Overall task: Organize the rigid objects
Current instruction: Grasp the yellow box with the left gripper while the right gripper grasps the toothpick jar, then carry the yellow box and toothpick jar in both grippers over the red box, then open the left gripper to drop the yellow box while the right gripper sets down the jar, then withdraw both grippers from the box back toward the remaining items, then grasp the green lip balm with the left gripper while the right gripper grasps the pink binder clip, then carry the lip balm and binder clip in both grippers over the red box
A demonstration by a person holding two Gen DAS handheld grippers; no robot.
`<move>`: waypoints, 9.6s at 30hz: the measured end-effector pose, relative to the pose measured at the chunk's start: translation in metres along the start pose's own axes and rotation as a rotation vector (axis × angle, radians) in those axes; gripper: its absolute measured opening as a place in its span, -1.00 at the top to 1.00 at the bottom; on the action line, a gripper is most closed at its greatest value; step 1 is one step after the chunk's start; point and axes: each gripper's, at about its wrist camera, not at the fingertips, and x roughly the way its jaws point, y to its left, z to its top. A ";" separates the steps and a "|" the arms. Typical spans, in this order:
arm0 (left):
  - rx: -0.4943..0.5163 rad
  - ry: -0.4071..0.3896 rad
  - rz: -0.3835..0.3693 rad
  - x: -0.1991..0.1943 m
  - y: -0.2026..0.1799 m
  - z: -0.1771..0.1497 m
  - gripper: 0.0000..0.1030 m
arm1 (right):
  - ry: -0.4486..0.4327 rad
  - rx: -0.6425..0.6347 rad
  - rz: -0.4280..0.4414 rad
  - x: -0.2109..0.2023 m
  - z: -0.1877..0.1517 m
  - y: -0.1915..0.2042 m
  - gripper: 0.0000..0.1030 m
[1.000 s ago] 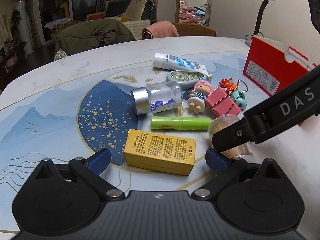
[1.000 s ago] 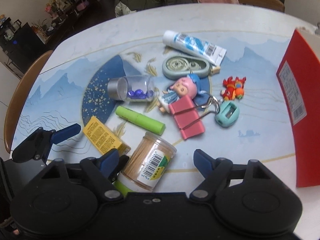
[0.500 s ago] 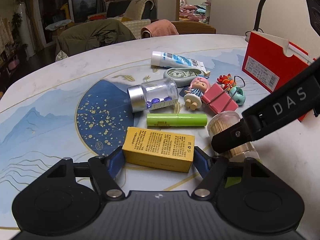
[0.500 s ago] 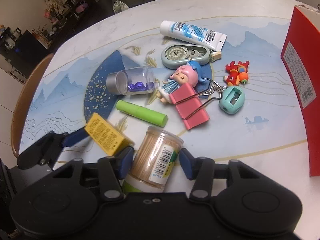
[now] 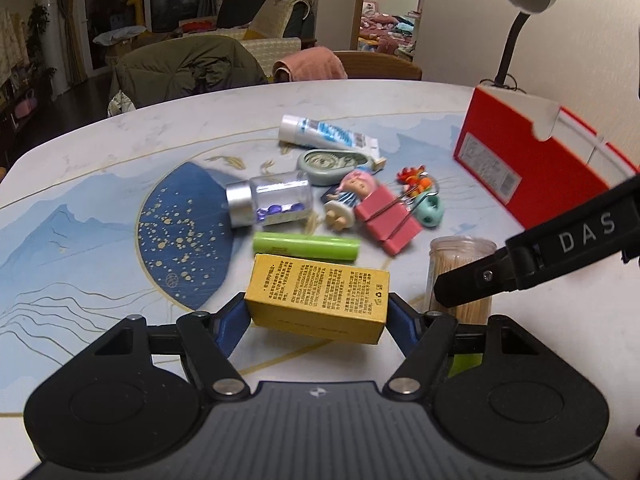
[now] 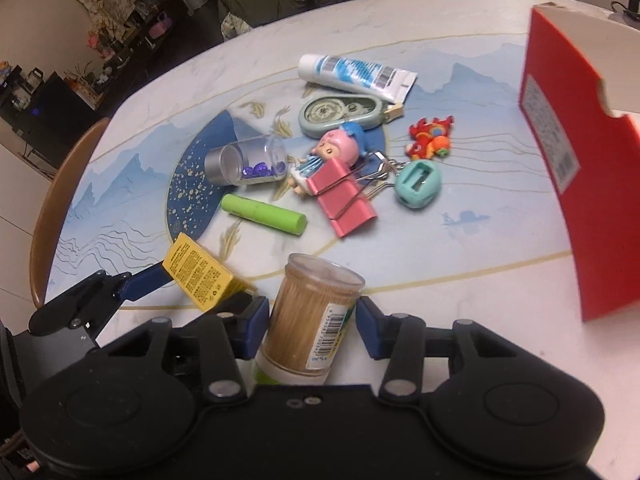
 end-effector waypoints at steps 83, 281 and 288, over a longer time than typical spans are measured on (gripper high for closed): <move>0.448 0.350 -0.131 0.174 -0.316 0.160 -0.22 | -0.003 -0.249 -0.254 -0.090 0.094 -0.298 0.17; 0.009 -0.137 -0.070 -0.054 -0.047 0.056 -0.57 | -0.193 -0.269 0.013 -0.088 0.022 -0.013 0.41; 0.054 -0.161 -0.110 -0.073 -0.082 0.072 -0.57 | -0.237 -0.219 0.029 -0.125 0.019 -0.040 0.41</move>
